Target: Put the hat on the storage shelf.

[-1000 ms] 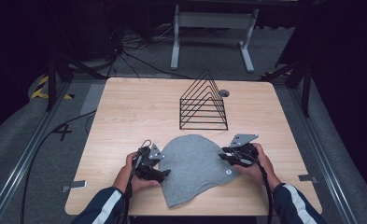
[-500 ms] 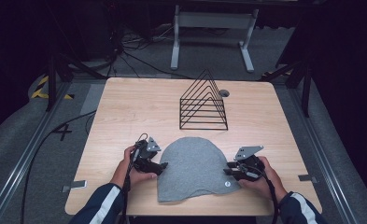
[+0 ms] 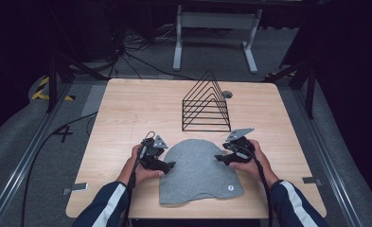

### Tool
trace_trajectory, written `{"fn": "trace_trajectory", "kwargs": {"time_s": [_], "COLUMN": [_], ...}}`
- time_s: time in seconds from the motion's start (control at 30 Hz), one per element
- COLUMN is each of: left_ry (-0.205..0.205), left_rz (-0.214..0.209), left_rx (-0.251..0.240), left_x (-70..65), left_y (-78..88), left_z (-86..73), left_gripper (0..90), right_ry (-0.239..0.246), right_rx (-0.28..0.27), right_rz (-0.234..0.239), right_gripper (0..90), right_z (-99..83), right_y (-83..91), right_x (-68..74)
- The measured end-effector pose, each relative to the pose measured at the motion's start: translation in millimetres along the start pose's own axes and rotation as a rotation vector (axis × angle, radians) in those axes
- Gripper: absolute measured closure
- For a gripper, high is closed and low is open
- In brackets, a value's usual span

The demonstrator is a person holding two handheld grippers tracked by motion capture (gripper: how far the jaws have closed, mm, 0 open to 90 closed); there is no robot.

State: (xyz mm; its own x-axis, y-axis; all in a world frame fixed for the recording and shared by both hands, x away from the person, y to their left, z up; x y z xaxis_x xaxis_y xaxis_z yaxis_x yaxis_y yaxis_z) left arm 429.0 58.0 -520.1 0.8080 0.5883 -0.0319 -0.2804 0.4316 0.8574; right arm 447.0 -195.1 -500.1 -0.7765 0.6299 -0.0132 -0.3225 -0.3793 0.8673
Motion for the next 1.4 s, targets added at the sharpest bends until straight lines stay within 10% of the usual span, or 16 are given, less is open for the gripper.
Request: {"fn": "trace_trajectory", "kwargs": {"time_s": [0.2,0.7,1.4], "left_ry": [-0.008,-0.052,-0.212], "left_rz": [-0.009,-0.078,-0.027], "left_rx": [-0.008,-0.008,-0.179], "left_x": [-4.7,-4.8,-24.6], "left_y": [0.3,-2.2,55.8], "left_z": [1.9,16.2,75.9], "left_gripper": [27.6,82.1,84.1], "right_ry": [0.006,-0.031,0.018], "right_rx": [0.026,0.013,-0.178], "right_rz": [0.005,0.064,-0.063], "right_gripper": [31.3,83.3,84.7], "right_z": [7.7,3.9,11.7], "right_y": [-14.0,-7.7,75.1], "right_x": [-0.2,15.2,2.6]}}
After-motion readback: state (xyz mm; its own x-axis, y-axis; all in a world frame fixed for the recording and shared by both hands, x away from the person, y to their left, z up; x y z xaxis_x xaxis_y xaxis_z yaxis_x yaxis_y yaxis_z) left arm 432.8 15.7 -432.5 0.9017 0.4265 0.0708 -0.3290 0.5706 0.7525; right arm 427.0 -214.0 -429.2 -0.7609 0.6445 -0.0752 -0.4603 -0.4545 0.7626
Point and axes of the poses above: each handheld gripper's, and its own axes: y roughly backward along the jaws, z roughly out of its top, x roughly to its left, the point moved 7 cm from there along -y, roughly forward along the jaws, and after that the axes turned 9 degrees about x, right-handed, at the moved point
